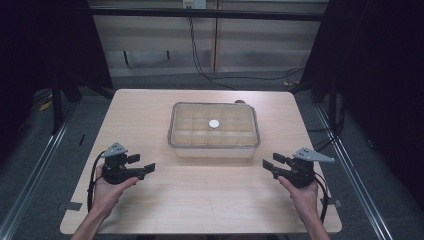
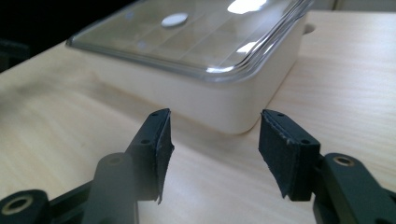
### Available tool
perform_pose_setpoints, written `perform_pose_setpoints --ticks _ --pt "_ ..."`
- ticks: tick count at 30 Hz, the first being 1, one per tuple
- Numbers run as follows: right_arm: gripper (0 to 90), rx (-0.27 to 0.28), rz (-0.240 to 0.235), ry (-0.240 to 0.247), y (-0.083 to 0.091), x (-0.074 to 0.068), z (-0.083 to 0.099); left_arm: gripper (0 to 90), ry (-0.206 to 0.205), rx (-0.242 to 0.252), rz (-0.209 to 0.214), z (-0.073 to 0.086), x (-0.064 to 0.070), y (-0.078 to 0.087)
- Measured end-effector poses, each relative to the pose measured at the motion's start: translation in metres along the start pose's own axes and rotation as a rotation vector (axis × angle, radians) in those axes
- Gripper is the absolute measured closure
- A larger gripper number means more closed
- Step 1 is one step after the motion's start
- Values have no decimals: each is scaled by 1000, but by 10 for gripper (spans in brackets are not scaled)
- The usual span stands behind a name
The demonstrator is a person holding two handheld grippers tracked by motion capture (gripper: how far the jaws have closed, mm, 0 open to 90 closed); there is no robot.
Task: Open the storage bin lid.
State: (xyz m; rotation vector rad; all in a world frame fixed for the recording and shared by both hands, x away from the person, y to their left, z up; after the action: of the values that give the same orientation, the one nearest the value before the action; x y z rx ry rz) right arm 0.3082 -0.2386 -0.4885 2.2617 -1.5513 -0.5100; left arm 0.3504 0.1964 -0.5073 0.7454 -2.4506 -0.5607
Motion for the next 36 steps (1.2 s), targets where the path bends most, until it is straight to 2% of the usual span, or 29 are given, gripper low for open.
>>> perform_pose_setpoints --ticks 1,2,3,4,9,10,12,15,16,18,21,27,28,29,31,32,36 --pt "445 -9 -8 7 -1 -2 2 231 1 -5 4 1 3 -3" --pt "445 -10 -5 12 -2 -2 3 235 -22 -18 5 2 4 -5" --pt "445 -10 -5 12 -2 -2 3 242 -22 -18 5 2 4 -5" --pt "438 -12 -23 12 -4 -4 2 244 -42 -24 3 1 6 -9" --pt "427 -13 -29 -1 -3 -2 1 341 -55 -22 28 -2 7 -12" --pt "427 -26 -45 -17 -2 -2 0 336 -57 -5 29 -4 7 -11" --pt "420 -20 -37 -20 -2 -2 -2 334 -61 -1 29 -4 8 -10" --pt "411 -20 -51 -29 -3 -3 -5 308 -71 -4 18 -4 8 -9" --pt "406 -38 -32 -16 -4 -3 -6 287 -83 1 9 -4 9 -7" --pt "394 -57 -54 -27 -4 -4 -8 290 -90 10 13 -6 11 -6" --pt "393 -70 -57 -21 -3 -5 -10 292 -88 21 22 -8 12 -5" --pt "388 -63 -72 -29 -6 -2 -20 311 -89 42 12 -22 12 -6" --pt "388 -77 -97 -39 -7 -4 -22 315 -85 44 32 -26 15 -5" --pt "381 -78 -102 -37 -8 -5 -23 316 -85 44 32 -26 15 -5" --pt "374 -74 -95 -32 -9 -5 -24 316 -113 31 27 -30 19 -4" --pt "367 -80 -98 -25 -10 -6 -25 316 -109 47 44 -35 22 -4" --pt "324 -83 -91 -24 -11 -5 -28 337 -104 42 38 -40 20 -7"
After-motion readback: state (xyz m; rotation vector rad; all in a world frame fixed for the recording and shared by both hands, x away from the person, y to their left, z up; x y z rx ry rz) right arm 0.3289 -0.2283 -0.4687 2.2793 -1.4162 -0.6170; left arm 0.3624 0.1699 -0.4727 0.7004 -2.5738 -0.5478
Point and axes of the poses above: each handheld gripper's, and its own axes: y roughly backward along the jaws, z roughly out of its underside, x roughly to its right, the point moved 7 cm from there along -y, roughly forward along the jaws, and after that the axes turned 12 degrees about z, right-handed, at the moved point
